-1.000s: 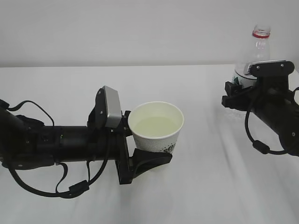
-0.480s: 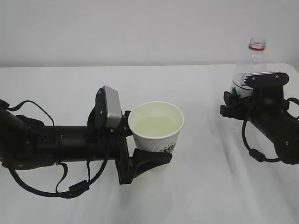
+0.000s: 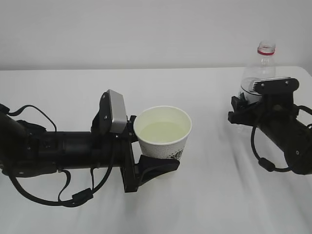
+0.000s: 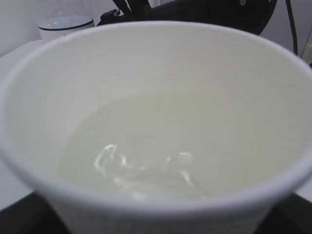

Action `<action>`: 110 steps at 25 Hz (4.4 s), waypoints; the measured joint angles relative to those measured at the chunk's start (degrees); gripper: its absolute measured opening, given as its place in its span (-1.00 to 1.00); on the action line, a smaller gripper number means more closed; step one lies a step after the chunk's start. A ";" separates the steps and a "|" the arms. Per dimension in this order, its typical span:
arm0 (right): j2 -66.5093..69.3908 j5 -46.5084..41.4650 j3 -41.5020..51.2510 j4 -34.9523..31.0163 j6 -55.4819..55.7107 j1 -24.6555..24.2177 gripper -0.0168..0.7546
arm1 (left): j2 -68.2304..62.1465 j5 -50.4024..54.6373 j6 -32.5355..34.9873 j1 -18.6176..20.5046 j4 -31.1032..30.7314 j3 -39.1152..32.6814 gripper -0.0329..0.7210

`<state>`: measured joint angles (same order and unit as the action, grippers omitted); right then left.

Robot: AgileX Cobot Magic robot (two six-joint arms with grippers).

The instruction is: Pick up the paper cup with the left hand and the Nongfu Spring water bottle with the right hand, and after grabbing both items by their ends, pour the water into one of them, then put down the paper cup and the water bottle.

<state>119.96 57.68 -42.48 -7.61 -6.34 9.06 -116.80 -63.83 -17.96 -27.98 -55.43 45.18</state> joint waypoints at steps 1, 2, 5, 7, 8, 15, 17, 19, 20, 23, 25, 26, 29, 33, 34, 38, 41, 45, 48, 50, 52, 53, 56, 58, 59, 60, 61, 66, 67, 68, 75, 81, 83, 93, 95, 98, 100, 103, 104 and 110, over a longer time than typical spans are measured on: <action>0.02 0.13 0.00 0.45 0.00 0.00 0.45 | 0.00 0.00 0.00 0.00 0.00 0.00 0.68; 0.12 0.26 0.00 1.09 0.00 0.00 0.48 | 0.00 0.00 0.00 0.00 0.00 0.00 0.68; 0.12 1.13 0.00 2.52 0.00 0.00 0.62 | 0.00 0.00 0.00 0.00 0.10 0.00 0.68; 0.12 1.73 -0.09 3.12 0.00 0.00 0.69 | 0.00 0.00 0.00 0.00 0.10 0.00 0.68; 0.12 1.82 -0.09 3.24 0.00 0.00 0.70 | 0.00 0.00 0.00 0.00 0.10 0.00 0.68; 0.12 1.95 -0.09 3.33 0.00 0.00 0.72 | 0.00 0.00 0.00 0.00 0.10 0.00 0.68; 0.12 2.92 1.01 3.33 0.00 0.00 0.72 | 0.00 0.00 0.00 0.00 0.10 0.00 0.68; 0.01 4.92 2.61 3.36 0.00 0.00 0.73 | 0.00 0.00 0.00 0.00 0.10 0.00 0.68; 0.01 5.71 3.24 3.36 0.17 0.00 0.73 | 0.00 0.00 0.00 0.00 0.10 0.00 0.68; -0.60 6.88 4.86 3.36 0.76 0.00 0.73 | 0.00 0.00 0.00 0.00 0.10 0.00 0.68; -0.87 7.25 5.69 3.36 1.65 0.00 0.73 | 0.00 0.00 0.00 0.00 0.10 0.00 0.68; -1.11 7.26 5.93 3.36 2.01 0.00 0.73 | 0.00 0.00 0.00 0.00 0.10 0.00 0.68; -1.64 7.37 6.90 3.72 3.00 0.00 0.73 | 0.00 0.00 0.00 0.00 0.10 0.00 0.68; -3.82 7.34 8.87 3.97 3.48 0.00 0.73 | 0.00 0.00 0.00 0.00 0.10 0.00 0.68; -4.42 7.39 9.39 4.06 3.48 0.00 0.73 | 0.00 0.00 0.00 0.00 0.10 0.00 0.68; -6.93 7.62 12.01 4.26 3.48 0.00 0.73 | 0.00 0.00 0.00 0.00 0.22 0.00 0.68; -8.55 7.67 14.20 4.26 3.48 0.00 0.73 | 0.00 0.00 0.00 0.00 0.68 0.00 0.68; -10.67 7.67 17.24 4.30 3.53 0.00 0.73 | 0.00 0.00 0.00 0.00 1.42 0.00 0.68; -12.59 7.67 19.78 4.30 3.53 0.00 0.73 | 0.00 0.00 0.00 0.00 1.90 0.00 0.68; -13.78 7.67 21.40 4.30 3.53 0.00 0.73 | 0.00 0.00 0.00 0.00 2.60 0.00 0.68; -14.58 7.67 22.67 4.40 3.62 0.00 0.73 | 0.00 0.00 0.00 0.00 3.27 0.00 0.68; -14.99 7.67 23.28 4.40 3.62 0.00 0.73 | 0.00 0.00 0.07 0.00 3.55 0.00 0.68; -15.89 7.67 24.73 4.40 3.62 0.00 0.72 | 0.00 0.00 0.07 0.00 4.17 0.00 0.68; -16.53 7.67 25.45 4.40 3.62 0.00 0.72 | 0.00 0.00 0.07 0.00 4.55 0.00 0.68; -16.91 7.67 25.63 4.40 3.62 0.00 0.72 | 0.00 0.00 0.07 0.00 4.88 0.00 0.68; -17.31 7.67 25.87 4.40 3.62 0.00 0.72 | 0.00 0.00 0.07 0.00 5.26 0.00 0.68; -17.72 7.67 26.14 4.40 3.62 0.00 0.72 | 0.00 0.00 0.07 0.00 5.67 0.00 0.68; -18.79 7.67 26.51 4.40 3.62 0.00 0.72 | 0.00 0.04 0.68 0.00 8.32 0.00 0.68; -18.91 7.67 26.51 4.40 3.62 0.00 0.72 | 0.00 0.13 0.91 0.00 9.08 0.00 0.68; -18.91 7.67 26.51 4.40 3.62 0.00 0.72 | 0.00 0.28 1.19 0.00 9.63 0.00 0.68; -18.91 7.67 26.51 4.40 3.67 0.00 0.72 | 0.00 0.82 3.35 0.00 14.46 0.00 0.68; -18.91 7.67 26.51 4.40 3.67 0.00 0.69 | 0.00 1.09 4.56 0.00 19.44 0.00 0.68; -18.91 7.67 26.51 4.40 3.67 0.00 0.68 | 0.00 1.21 5.24 0.00 21.24 0.00 0.68; -18.91 7.67 26.56 4.40 3.67 0.00 0.67 | 0.00 1.71 7.34 0.00 29.60 -0.10 0.68; -18.91 7.67 26.56 4.40 3.76 0.00 0.67 | 0.00 2.21 7.60 0.00 31.38 -0.10 0.68; -18.91 7.67 26.56 4.40 3.76 0.00 0.67 | 0.00 3.38 8.79 0.00 33.50 -0.10 0.68; -18.91 7.67 26.56 4.40 3.76 0.00 0.67 | 0.00 3.46 9.14 0.12 34.74 -0.10 0.68; -18.91 7.67 26.56 4.40 3.76 0.00 0.66 | 0.00 3.46 9.27 0.45 36.61 -0.10 0.68; -18.91 7.67 26.56 4.40 3.76 0.00 0.66 | 0.00 3.46 9.27 0.58 37.22 -0.10 0.68; -18.91 7.67 26.56 4.40 3.76 0.00 0.64 | 0.00 3.49 9.49 2.59 39.09 -0.10 0.68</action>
<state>101.05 65.35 -15.92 -3.21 -2.58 9.06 -116.80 -60.33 -8.47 -25.38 -16.34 45.08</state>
